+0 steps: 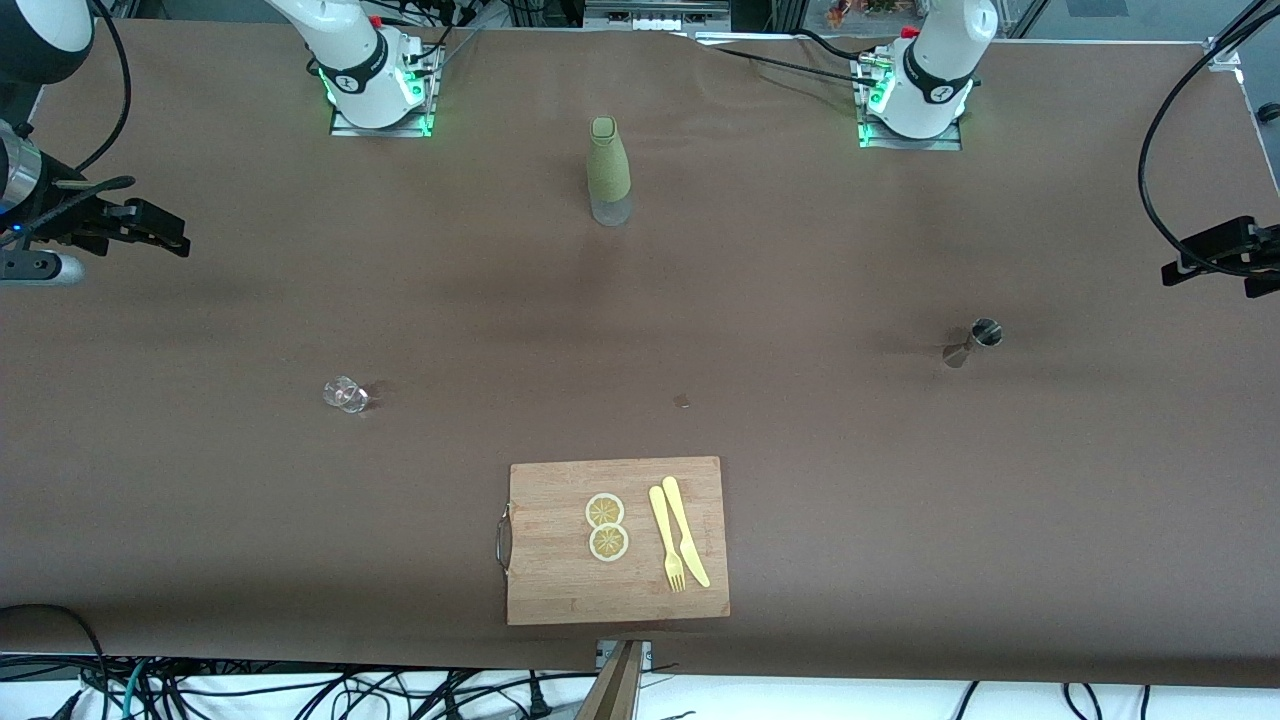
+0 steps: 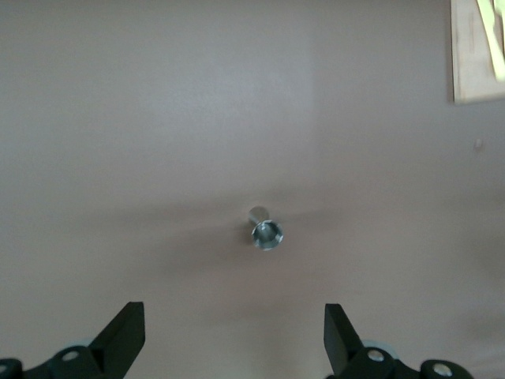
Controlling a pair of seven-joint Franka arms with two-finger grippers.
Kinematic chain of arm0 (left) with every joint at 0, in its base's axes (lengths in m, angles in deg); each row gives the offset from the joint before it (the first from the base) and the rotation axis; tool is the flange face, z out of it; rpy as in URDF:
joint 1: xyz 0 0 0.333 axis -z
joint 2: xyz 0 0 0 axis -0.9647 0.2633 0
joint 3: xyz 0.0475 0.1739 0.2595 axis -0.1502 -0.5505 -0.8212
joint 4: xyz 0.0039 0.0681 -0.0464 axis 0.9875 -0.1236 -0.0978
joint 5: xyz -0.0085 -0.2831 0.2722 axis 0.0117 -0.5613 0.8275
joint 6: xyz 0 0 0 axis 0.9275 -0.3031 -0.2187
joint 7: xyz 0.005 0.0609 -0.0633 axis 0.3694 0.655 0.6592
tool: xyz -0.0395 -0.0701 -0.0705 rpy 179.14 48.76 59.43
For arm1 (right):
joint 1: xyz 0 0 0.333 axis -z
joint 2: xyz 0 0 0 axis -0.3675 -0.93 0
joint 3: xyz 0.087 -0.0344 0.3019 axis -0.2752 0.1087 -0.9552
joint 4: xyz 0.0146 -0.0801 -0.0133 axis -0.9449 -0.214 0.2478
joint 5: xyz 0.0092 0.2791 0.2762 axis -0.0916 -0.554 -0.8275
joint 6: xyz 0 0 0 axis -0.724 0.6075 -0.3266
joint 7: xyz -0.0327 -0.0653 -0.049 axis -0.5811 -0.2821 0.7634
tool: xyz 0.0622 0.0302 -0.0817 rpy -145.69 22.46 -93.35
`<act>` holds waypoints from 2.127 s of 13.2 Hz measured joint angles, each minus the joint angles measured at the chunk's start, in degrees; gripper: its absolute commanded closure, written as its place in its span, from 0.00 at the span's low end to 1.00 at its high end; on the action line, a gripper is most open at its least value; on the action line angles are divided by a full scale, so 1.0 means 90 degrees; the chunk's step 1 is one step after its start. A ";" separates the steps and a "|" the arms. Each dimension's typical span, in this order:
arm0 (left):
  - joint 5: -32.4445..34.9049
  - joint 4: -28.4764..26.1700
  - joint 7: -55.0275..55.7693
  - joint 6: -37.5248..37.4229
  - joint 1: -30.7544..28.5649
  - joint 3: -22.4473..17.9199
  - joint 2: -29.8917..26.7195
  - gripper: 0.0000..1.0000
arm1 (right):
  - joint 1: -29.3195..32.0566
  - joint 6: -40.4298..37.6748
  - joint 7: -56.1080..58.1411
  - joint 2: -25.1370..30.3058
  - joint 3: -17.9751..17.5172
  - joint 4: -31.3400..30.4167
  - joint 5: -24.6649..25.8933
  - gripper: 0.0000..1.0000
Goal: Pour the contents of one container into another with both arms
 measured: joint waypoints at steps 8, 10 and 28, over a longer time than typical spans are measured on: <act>-0.1294 -0.0714 -0.4074 -0.0102 -0.0091 -0.1283 0.0152 0.00 | 0.0003 -0.0006 0.0000 -0.0017 0.0003 0.0000 0.0000 0.00; -0.1618 -0.0888 -0.4941 -0.0106 -0.0199 -0.1480 0.0296 0.00 | 0.0047 0.0036 0.0157 -0.0113 0.0082 0.0004 -0.0007 0.00; -0.5804 -0.1236 -1.3341 -0.2029 -0.1446 -0.2127 0.4046 0.00 | 0.1176 0.0356 1.1141 -0.3639 0.1193 0.0857 -0.4837 0.00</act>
